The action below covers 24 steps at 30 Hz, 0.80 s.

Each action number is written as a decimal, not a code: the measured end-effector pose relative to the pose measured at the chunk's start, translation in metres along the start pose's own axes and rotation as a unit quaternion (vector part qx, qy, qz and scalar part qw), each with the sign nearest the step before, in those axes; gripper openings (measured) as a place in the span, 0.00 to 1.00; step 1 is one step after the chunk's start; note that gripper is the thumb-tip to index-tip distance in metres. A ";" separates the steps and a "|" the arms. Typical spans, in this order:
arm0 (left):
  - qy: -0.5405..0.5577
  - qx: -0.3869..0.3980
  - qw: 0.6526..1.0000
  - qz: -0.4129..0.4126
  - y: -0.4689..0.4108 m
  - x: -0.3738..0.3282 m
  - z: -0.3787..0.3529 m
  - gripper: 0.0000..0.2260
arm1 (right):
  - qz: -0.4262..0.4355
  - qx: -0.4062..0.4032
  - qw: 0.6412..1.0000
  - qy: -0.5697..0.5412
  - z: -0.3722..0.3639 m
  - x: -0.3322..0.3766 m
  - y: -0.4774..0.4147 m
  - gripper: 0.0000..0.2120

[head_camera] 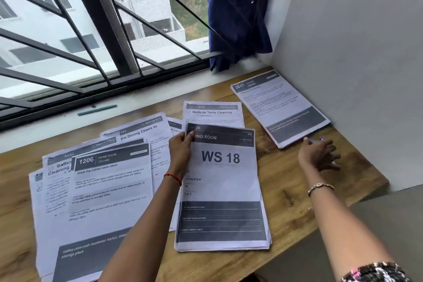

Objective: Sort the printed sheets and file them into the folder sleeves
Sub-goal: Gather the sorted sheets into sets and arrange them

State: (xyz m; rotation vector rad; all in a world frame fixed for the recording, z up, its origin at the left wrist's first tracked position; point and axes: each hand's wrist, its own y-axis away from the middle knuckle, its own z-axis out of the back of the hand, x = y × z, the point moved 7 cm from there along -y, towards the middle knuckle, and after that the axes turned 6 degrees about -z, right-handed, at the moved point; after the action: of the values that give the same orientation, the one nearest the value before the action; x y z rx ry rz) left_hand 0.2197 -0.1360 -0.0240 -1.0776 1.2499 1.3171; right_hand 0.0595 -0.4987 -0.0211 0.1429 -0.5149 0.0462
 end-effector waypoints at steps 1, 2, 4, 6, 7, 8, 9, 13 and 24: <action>-0.001 0.000 1.000 -0.005 0.002 -0.004 -0.002 0.09 | -0.011 -0.001 1.000 0.007 0.002 -0.010 -0.001 0.25; 0.000 0.002 1.000 -0.008 0.003 -0.005 -0.004 0.09 | -0.016 0.000 1.000 0.014 0.003 -0.018 -0.002 0.24; 0.008 0.005 1.000 -0.008 0.006 -0.008 -0.008 0.09 | -0.010 0.003 1.000 0.024 0.003 -0.028 -0.003 0.22; 0.014 0.005 1.000 -0.010 0.006 -0.012 -0.012 0.08 | -0.001 0.006 1.000 0.028 0.002 -0.030 -0.002 0.21; 0.016 0.007 1.000 -0.012 0.005 -0.014 -0.014 0.09 | -0.003 0.008 1.000 0.026 0.001 -0.030 -0.002 0.21; 0.022 0.009 1.000 -0.014 0.003 -0.016 -0.017 0.09 | -0.007 0.014 1.000 0.025 -0.001 -0.028 -0.001 0.22; 0.028 0.011 0.999 -0.012 0.003 -0.020 -0.020 0.10 | -0.008 0.017 1.000 0.024 -0.002 -0.027 -0.001 0.24; 0.065 0.016 0.998 0.006 -0.003 -0.031 -0.030 0.10 | 0.083 0.044 0.996 -0.001 -0.005 0.002 0.003 0.30; 0.261 -0.025 0.958 0.116 -0.039 -0.044 -0.078 0.14 | 0.161 0.371 0.892 -0.201 -0.001 0.083 0.012 0.24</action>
State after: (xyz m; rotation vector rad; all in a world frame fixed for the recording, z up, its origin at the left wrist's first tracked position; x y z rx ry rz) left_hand 0.2617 -0.2174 0.0089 -1.4060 1.7839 1.2821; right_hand 0.1316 -0.4862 0.0206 0.8312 -0.9165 0.5533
